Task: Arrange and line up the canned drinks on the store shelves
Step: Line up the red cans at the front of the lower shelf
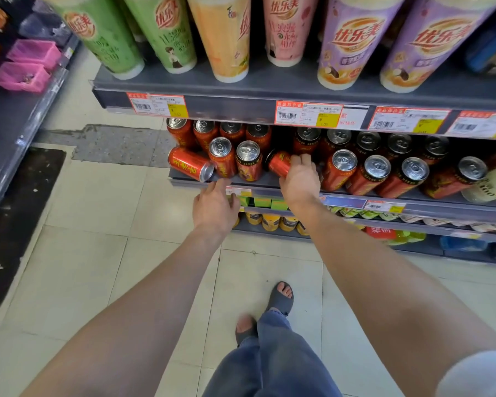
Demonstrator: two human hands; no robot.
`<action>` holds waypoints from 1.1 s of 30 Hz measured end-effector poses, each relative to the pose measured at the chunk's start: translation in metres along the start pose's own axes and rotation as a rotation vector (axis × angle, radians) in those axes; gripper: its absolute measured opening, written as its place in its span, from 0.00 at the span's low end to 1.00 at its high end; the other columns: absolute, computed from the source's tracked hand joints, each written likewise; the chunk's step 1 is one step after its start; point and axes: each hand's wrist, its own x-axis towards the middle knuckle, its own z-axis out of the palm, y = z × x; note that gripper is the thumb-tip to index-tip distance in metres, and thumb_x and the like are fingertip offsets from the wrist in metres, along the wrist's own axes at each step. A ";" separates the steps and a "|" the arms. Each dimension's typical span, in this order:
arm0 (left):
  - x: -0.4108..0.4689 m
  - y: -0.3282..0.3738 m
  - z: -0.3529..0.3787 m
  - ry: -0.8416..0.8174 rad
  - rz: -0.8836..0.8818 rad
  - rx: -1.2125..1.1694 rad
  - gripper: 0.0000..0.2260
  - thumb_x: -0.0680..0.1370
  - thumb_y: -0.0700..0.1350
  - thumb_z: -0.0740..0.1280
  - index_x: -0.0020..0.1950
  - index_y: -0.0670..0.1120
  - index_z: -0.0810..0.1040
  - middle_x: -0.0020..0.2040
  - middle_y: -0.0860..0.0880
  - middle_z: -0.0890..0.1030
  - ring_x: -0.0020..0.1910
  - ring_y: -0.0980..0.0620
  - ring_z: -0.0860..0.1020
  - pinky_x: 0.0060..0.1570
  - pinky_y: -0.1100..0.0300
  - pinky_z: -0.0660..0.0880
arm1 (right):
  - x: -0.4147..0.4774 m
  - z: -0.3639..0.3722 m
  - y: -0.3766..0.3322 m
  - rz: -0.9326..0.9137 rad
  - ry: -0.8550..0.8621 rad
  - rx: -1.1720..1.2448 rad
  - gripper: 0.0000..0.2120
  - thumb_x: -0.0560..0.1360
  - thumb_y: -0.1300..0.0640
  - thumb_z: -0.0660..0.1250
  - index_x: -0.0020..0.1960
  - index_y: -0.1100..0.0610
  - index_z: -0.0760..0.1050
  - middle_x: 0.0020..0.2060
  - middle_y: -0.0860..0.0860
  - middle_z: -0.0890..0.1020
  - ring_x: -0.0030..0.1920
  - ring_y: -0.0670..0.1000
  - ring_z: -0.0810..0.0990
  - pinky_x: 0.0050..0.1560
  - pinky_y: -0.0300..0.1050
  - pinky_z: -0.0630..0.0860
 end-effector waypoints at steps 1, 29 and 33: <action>-0.002 0.000 0.002 -0.004 -0.001 -0.001 0.16 0.80 0.48 0.67 0.68 0.47 0.75 0.59 0.44 0.81 0.57 0.40 0.79 0.57 0.46 0.76 | -0.001 0.002 0.001 -0.006 0.018 0.003 0.22 0.75 0.59 0.71 0.67 0.60 0.72 0.64 0.57 0.72 0.62 0.60 0.74 0.61 0.53 0.72; 0.001 0.011 0.005 0.006 0.096 0.051 0.18 0.82 0.50 0.64 0.72 0.48 0.72 0.63 0.46 0.80 0.63 0.43 0.77 0.64 0.46 0.73 | 0.010 0.011 0.000 0.076 0.069 -0.102 0.33 0.71 0.42 0.75 0.66 0.60 0.69 0.63 0.58 0.77 0.65 0.61 0.72 0.65 0.54 0.66; 0.004 0.004 0.002 0.018 0.086 0.056 0.18 0.82 0.50 0.65 0.71 0.48 0.73 0.62 0.46 0.81 0.61 0.43 0.78 0.63 0.47 0.73 | 0.015 0.010 -0.007 0.081 0.084 -0.187 0.35 0.69 0.39 0.75 0.65 0.60 0.70 0.62 0.58 0.78 0.65 0.61 0.72 0.65 0.55 0.65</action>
